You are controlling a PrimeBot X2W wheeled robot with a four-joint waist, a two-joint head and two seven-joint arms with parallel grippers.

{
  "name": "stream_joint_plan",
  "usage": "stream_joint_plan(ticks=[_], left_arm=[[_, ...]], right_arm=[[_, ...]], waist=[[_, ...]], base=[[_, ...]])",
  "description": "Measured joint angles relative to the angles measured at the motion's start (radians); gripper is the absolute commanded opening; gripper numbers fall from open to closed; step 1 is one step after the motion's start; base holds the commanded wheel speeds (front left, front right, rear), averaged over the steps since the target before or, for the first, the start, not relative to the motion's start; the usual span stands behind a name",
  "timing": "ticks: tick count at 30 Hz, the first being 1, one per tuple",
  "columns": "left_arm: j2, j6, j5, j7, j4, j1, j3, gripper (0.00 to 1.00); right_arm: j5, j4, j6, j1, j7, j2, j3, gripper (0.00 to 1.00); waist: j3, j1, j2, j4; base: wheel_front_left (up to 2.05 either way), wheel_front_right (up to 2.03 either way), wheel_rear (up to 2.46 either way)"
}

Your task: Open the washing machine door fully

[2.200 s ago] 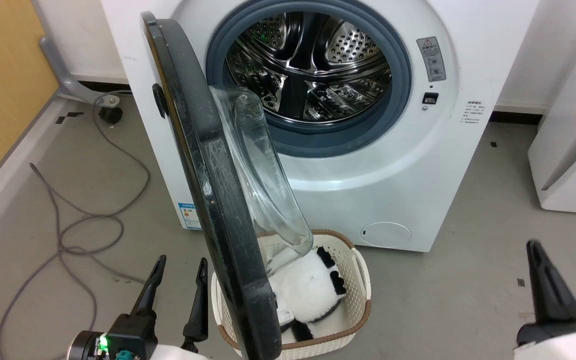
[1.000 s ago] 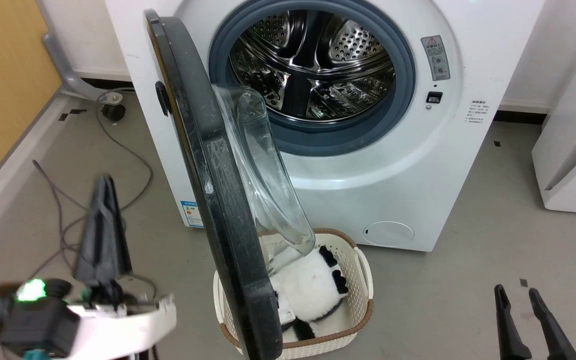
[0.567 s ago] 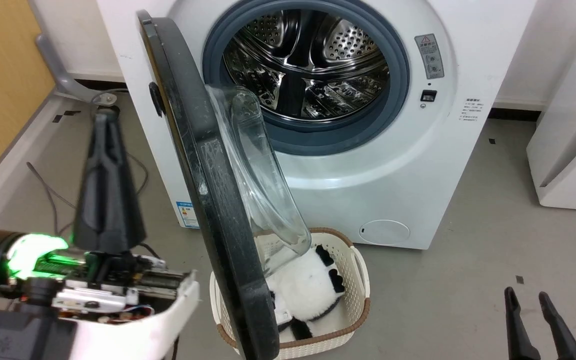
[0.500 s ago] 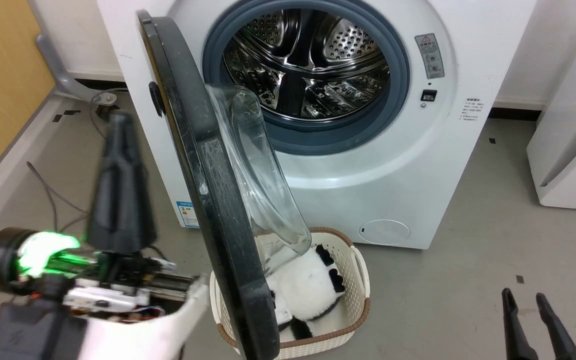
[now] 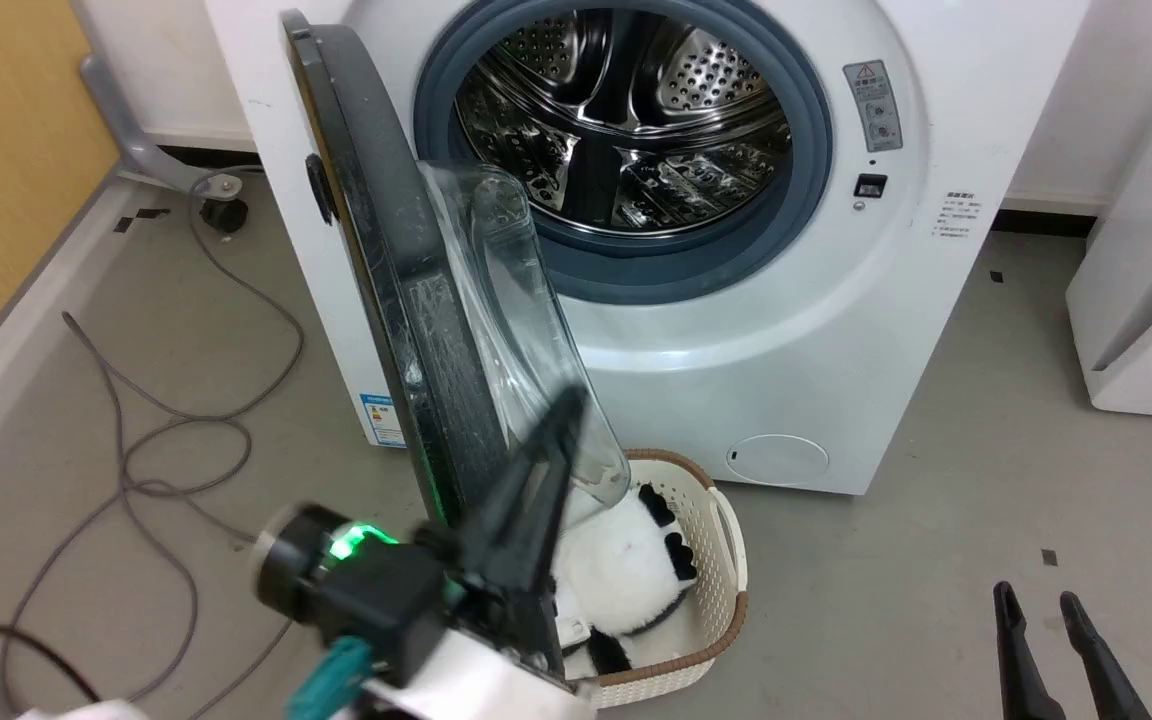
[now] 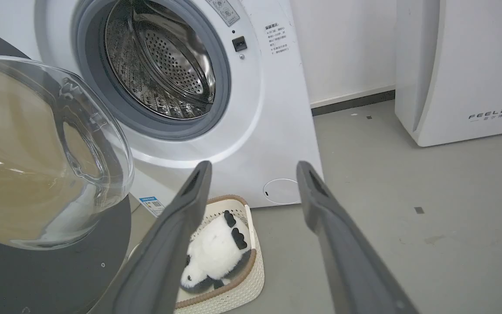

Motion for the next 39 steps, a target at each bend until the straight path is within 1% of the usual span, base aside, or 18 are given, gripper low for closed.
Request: stream_joint_plan(ticks=[7, 14, 22, 27, 34, 39], left_arm=[[0.023, 0.002, -0.005, 0.118, 0.113, 0.077, -0.044, 0.00], [0.025, 0.015, -0.007, 0.171, 0.159, 0.123, -0.074, 0.00], [0.023, 0.030, -0.015, 0.170, 0.205, 0.133, -0.070, 0.00], [0.028, 0.043, -0.024, 0.152, 0.225, 0.134, -0.044, 0.00], [0.036, 0.050, -0.035, 0.129, 0.238, 0.135, -0.026, 0.00], [0.057, 0.075, -0.042, 0.124, 0.247, 0.134, 0.028, 0.00]], right_arm=[[0.008, 0.013, 0.000, 0.000, -0.008, -0.002, 0.008, 1.00], [0.015, 0.022, 0.000, 0.000, -0.009, -0.005, 0.008, 1.00], [0.016, 0.035, 0.000, 0.000, -0.010, -0.006, 0.016, 1.00], [0.017, 0.041, 0.000, 0.000, -0.010, -0.007, 0.019, 1.00], [0.022, 0.042, 0.000, 0.001, -0.010, -0.006, 0.022, 1.00], [0.024, 0.045, 0.000, 0.001, -0.010, -0.003, 0.035, 1.00]], waist=[[0.006, 0.0000, 0.0000, 0.012], [0.010, 0.0000, 0.0000, 0.029], [0.010, 0.0000, 0.0000, 0.067], [0.008, 0.0000, 0.0000, 0.101], [0.006, 0.0000, 0.0000, 0.172], [0.005, 0.0000, 0.0000, 0.236]], base=[[0.00, 0.00, 0.00], [0.00, 0.00, 0.00], [0.00, 0.00, 0.00], [0.00, 0.00, 0.00], [0.00, 0.00, 0.00], [0.00, 0.00, 0.00]])
